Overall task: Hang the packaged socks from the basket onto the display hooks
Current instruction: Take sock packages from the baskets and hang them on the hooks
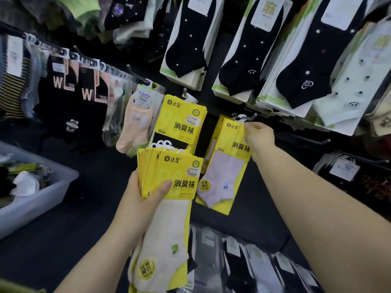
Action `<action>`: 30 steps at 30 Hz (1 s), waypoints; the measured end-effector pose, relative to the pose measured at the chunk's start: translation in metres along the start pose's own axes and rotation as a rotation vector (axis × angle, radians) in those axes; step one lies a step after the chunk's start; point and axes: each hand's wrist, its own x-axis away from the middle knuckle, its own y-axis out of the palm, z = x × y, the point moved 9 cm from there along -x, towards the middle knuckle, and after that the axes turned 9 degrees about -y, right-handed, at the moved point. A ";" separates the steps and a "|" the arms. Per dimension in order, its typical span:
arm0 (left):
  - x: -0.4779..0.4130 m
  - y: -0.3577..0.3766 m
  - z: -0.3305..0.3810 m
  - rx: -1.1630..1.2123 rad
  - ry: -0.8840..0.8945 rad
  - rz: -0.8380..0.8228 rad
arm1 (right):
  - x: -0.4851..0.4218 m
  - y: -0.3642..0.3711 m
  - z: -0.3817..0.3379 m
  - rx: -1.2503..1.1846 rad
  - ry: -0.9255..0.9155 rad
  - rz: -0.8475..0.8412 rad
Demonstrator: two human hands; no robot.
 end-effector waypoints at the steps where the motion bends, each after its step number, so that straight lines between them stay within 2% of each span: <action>1: 0.001 0.002 0.001 0.001 0.007 -0.002 | 0.005 -0.006 0.003 0.039 0.017 0.022; 4: 0.004 0.008 0.003 0.031 0.018 -0.026 | 0.039 -0.020 -0.007 0.264 -0.070 0.073; 6: 0.006 0.013 0.005 0.053 0.016 -0.056 | 0.076 -0.003 -0.022 0.216 -0.203 -0.152; 8: 0.010 0.022 0.008 0.075 0.023 -0.099 | 0.125 0.023 -0.029 0.113 -0.212 -0.460; 10: 0.014 0.030 0.011 0.101 0.037 -0.126 | 0.156 0.031 -0.036 0.109 -0.228 -0.569; 14: 0.020 0.042 0.008 0.216 0.002 -0.150 | 0.158 0.020 -0.043 0.020 -0.171 -0.473; 17: 0.021 0.042 0.003 0.270 -0.041 -0.157 | 0.152 0.017 -0.044 -0.069 -0.122 -0.517; 21: 0.016 0.033 0.003 0.227 -0.012 -0.096 | 0.145 0.011 -0.035 -0.149 -0.076 -0.554; 27: 0.007 0.010 0.010 0.070 0.037 0.006 | 0.109 -0.026 -0.012 -0.331 0.059 -0.253; 30: 0.004 0.000 0.009 0.021 0.038 0.036 | 0.085 -0.038 -0.012 -0.314 0.062 -0.121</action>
